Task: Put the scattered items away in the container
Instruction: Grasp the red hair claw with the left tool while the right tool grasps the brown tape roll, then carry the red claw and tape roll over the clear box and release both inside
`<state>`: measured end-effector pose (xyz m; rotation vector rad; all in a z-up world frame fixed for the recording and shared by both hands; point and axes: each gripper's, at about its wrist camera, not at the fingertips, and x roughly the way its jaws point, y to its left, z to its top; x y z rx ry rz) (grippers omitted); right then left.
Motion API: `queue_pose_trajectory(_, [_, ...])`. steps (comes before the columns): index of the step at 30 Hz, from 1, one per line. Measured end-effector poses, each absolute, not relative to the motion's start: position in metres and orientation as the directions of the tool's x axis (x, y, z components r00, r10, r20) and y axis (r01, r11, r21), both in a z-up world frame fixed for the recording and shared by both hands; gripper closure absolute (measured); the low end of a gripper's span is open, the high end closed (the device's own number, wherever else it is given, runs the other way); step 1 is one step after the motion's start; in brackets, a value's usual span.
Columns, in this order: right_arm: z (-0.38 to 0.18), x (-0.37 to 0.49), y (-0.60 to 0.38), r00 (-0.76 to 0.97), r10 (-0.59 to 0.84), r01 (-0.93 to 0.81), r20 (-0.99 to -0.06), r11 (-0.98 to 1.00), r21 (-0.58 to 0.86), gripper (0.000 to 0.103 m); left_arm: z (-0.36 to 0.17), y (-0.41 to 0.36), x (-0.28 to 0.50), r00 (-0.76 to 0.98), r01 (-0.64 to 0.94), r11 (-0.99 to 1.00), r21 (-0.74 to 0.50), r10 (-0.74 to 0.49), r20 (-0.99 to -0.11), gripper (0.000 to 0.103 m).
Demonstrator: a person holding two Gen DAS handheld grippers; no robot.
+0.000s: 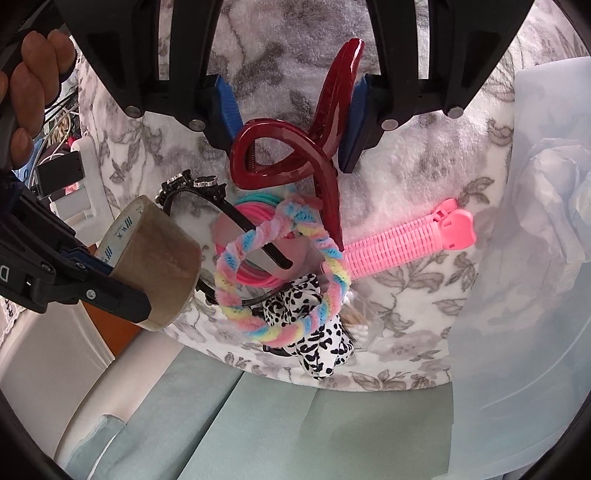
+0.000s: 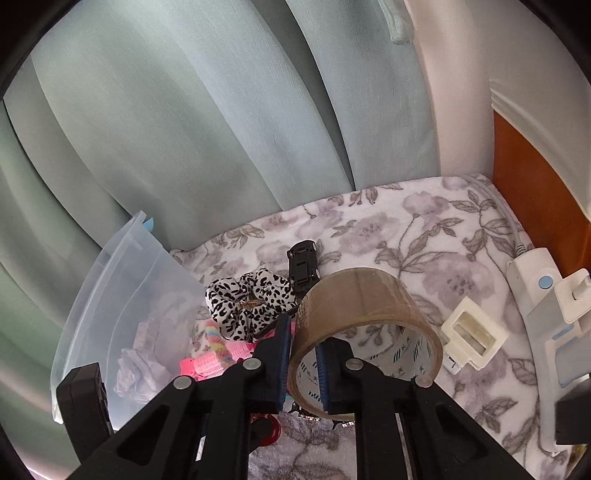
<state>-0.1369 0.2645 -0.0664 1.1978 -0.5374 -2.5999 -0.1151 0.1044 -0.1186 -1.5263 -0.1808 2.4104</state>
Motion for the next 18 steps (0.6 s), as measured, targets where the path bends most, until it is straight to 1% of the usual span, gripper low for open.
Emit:
queue_pose_trajectory(7, [-0.038,-0.117,0.272,-0.679,-0.339,0.050,-0.651,-0.906,0.420,0.089,-0.096,0.099,-0.099,-0.427,-0.169,-0.953,-0.253,0.302,-0.852,0.052])
queue_pose_trajectory(10, [-0.024,-0.104,0.276,-0.699,-0.330,0.046,-0.634,-0.906,0.421,0.089,-0.080,0.089,-0.091,-0.448,-0.179,-0.951,-0.252,0.307,-0.839,0.052])
queue_pose_trajectory(18, [0.016,-0.062,0.284,-0.755,-0.313,0.051,-0.577,-0.905,0.423,0.089,-0.036,0.095,-0.062,-0.520,-0.197,-0.950,-0.241,0.310,-0.796,0.052])
